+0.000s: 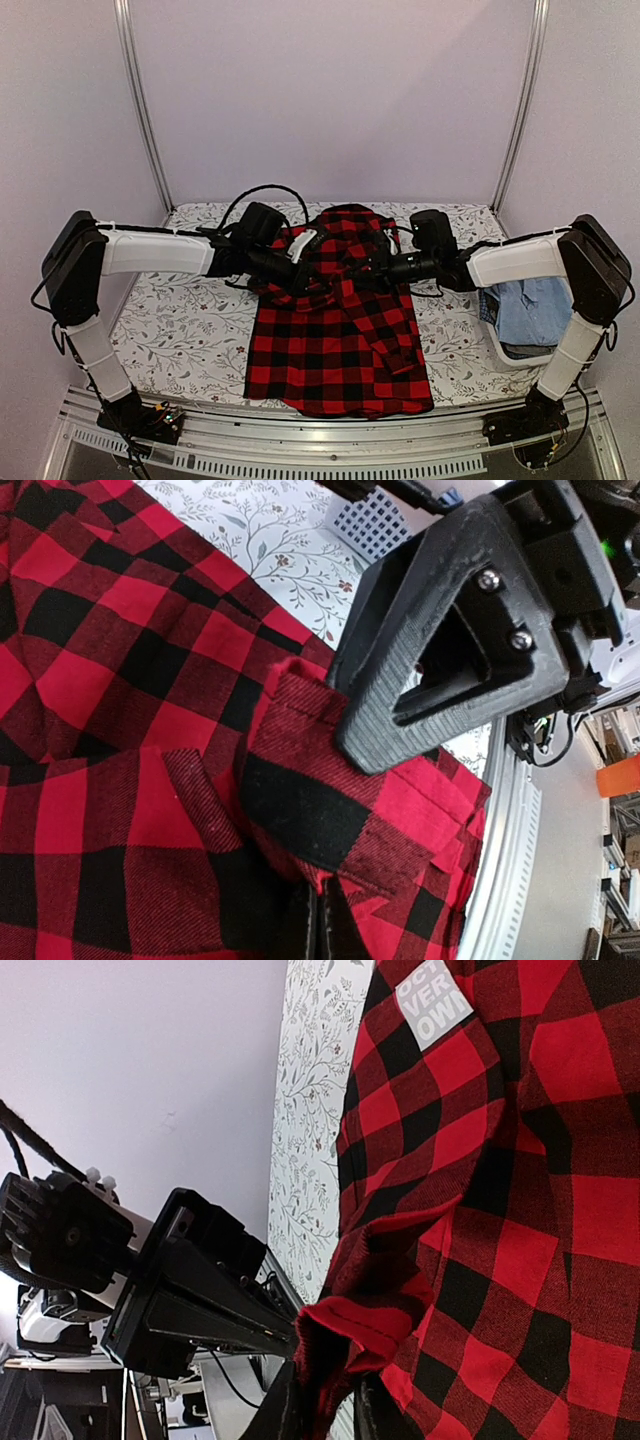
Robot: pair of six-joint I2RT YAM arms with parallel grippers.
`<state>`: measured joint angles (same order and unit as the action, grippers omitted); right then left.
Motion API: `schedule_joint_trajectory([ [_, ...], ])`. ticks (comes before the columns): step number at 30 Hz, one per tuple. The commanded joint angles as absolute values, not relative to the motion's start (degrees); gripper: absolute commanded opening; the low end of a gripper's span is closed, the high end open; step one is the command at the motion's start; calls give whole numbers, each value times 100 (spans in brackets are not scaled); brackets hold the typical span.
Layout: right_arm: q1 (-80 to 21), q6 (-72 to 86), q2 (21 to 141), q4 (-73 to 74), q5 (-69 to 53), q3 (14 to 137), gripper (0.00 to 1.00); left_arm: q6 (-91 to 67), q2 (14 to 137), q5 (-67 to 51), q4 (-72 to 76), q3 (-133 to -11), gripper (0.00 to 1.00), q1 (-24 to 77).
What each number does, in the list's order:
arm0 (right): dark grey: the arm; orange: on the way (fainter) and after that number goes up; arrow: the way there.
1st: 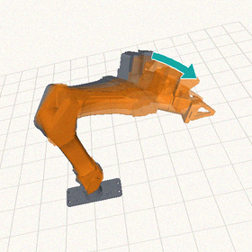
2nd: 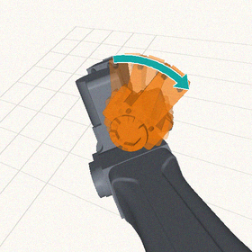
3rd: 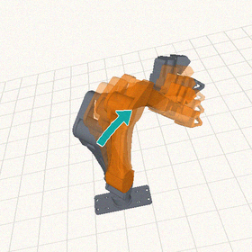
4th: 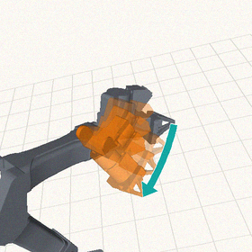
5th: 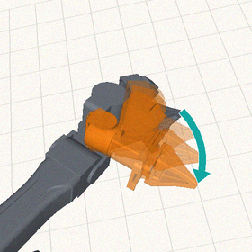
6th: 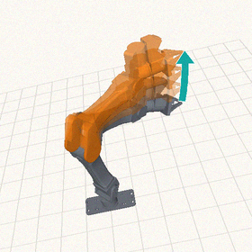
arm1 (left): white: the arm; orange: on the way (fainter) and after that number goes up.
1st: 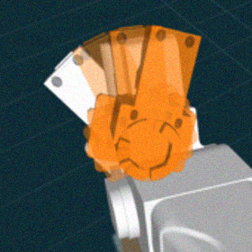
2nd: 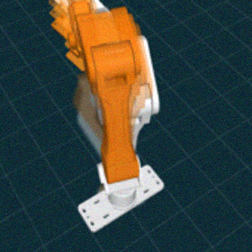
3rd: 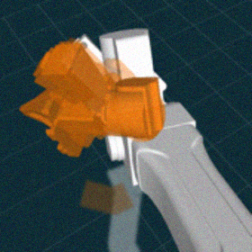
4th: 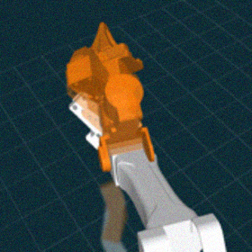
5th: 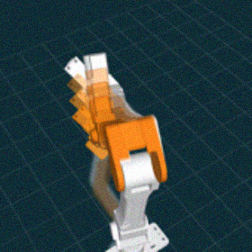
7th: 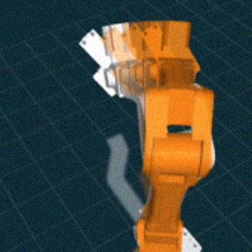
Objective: Fold and stack the long sleeve shirts
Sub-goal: Pass from the left arm to the right, then pick up the 1/3-folded shirt from the center of the board.
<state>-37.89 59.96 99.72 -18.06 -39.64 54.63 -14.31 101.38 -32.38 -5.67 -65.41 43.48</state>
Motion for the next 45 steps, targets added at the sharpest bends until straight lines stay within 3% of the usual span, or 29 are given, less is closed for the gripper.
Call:
schedule_joint_trajectory([
  [1, -3837, 5897, 10071, -1718, -4013, 5471, 13, -1347, 10209, -3114, -667, -6646, 0, 4435],
  [4, -3857, 5809, 10111, -1564, -3998, 5548, 1, -1373, 10220, -3088, -728, -6645, 2, 4430],
  [6, -3858, 5730, 10107, -1454, -3956, 5590, 0, -1422, 10201, -3025, -774, -6640, 7, 4431],
  [10, -3858, 5481, 10049, -1140, -3777, 5714, 0, -1682, 10081, -2706, -939, -6594, 29, 4434],
  [14, -3856, 4981, 9940, -545, -3361, 6010, 0, -2091, 9804, -2186, -1378, -6529, 38, 4413],
  [24, -3858, 3630, 9774, 570, -2353, 6553, 0, -3701, 8424, -1170, -2567, -5172, 42, 4342],
  [34, -3854, 3076, 10061, 927, -1726, 6276, 0, -5023, 7178, -1403, -2889, -3387, 40, 4558],
  [45, -3869, 3114, 10695, 529, -1633, 5922, 0, -5513, 7408, -1643, -2675, -3041, 38, 5345],
])
